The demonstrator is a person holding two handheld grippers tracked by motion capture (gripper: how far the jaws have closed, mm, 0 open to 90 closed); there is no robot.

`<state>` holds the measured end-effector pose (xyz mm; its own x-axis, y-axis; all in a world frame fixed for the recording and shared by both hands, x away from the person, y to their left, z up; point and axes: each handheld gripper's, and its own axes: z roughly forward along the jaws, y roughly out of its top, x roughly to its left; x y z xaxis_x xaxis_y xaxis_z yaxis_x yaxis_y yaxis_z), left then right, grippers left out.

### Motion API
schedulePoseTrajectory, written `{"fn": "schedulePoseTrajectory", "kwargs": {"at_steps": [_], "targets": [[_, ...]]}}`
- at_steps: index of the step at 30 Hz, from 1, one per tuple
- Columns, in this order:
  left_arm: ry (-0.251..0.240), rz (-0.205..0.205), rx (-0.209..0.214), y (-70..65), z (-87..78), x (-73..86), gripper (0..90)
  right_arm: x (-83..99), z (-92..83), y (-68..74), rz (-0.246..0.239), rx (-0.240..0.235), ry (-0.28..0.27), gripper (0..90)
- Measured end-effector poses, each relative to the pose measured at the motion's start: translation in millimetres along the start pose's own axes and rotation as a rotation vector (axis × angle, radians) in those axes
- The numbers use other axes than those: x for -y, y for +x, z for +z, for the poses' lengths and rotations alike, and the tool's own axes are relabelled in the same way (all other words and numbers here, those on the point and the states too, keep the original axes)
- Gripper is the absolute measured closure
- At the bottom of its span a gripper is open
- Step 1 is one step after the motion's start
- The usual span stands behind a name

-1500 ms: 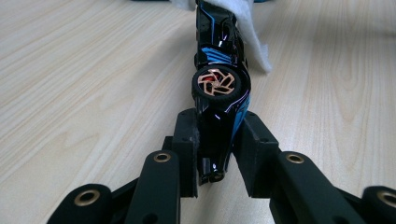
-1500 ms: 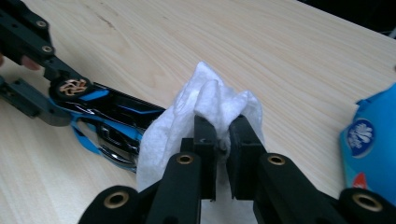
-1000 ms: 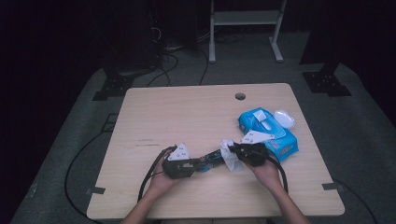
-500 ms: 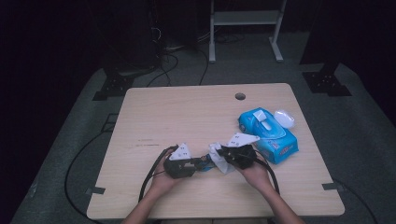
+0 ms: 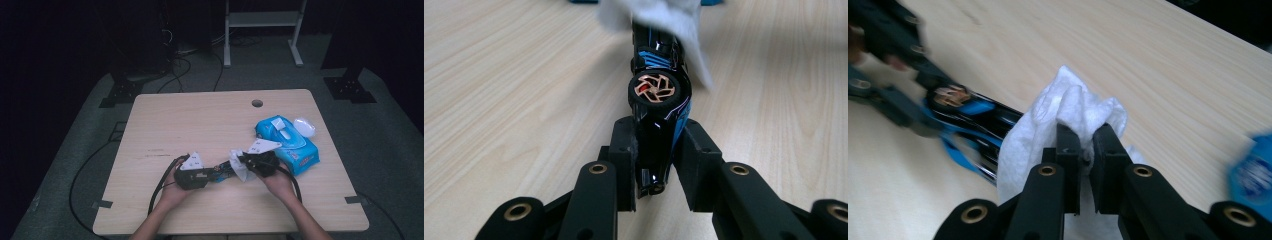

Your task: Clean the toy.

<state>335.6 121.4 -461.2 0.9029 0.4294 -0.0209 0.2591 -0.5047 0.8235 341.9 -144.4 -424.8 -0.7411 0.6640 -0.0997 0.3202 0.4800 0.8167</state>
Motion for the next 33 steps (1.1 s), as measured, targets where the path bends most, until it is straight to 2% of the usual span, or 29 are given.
{"fn": "schedulePoseTrajectory", "kwargs": {"at_steps": [2, 6, 8, 11, 14, 15, 17, 18, 19, 20, 23, 26, 33], "targets": [[0.000, 0.002, -0.002, 0.7, -0.2, -0.4, 70.9, 3.8, -4.3, -8.3, -0.001, 0.032, 0.013, 83.2], [0.007, 0.017, -0.014, 1.8, -1.4, -1.2, 70.8, 7.3, -7.4, -17.3, 0.015, 0.056, 0.030, 83.3], [0.000, 0.012, -0.021, 4.2, -2.7, -0.9, 70.2, 10.9, -8.0, -19.7, 0.053, 0.035, 0.017, 83.3], [-0.012, -0.015, -0.016, 7.3, -1.7, 3.1, 69.4, 11.3, -7.6, -19.7, 0.070, 0.018, 0.000, 83.2], [-0.011, -0.012, -0.019, 7.6, -1.6, 2.8, 69.2, 7.9, -5.8, -17.6, 0.092, -0.023, -0.013, 83.1], [-0.010, -0.013, -0.024, 7.3, -1.2, 2.3, 69.2, 7.9, -5.8, -17.6, 0.092, -0.023, -0.013, 83.1], [-0.013, -0.027, -0.024, 8.0, -1.7, 2.9, 68.1, 4.1, -1.8, -9.9, 0.060, -0.041, -0.010, 83.1], [-0.025, -0.045, -0.016, 8.7, -2.4, 3.4, 67.3, 3.5, -1.3, -8.6, 0.058, -0.040, -0.008, 83.1], [-0.025, -0.045, -0.016, 8.7, -2.4, 3.4, 64.7, 3.5, -1.3, -8.6, 0.058, -0.040, -0.008, 83.1], [-0.047, -0.078, 0.011, 11.0, -4.6, 3.2, 62.4, 4.5, -1.5, -10.2, 0.063, -0.051, -0.012, 83.1], [-0.046, -0.086, 0.028, 10.4, -4.6, 2.2, 61.4, 6.9, -3.1, -9.0, 0.061, -0.054, -0.025, 83.1], [-0.057, -0.118, 0.049, 10.5, -3.4, 1.8, 60.5, 8.9, -5.3, -7.8, 0.060, -0.059, -0.030, 83.2], [-0.046, -0.119, 0.069, 8.9, -2.6, 2.3, 57.1, 11.3, -10.0, -5.7, 0.053, -0.070, -0.027, 83.1]]}}
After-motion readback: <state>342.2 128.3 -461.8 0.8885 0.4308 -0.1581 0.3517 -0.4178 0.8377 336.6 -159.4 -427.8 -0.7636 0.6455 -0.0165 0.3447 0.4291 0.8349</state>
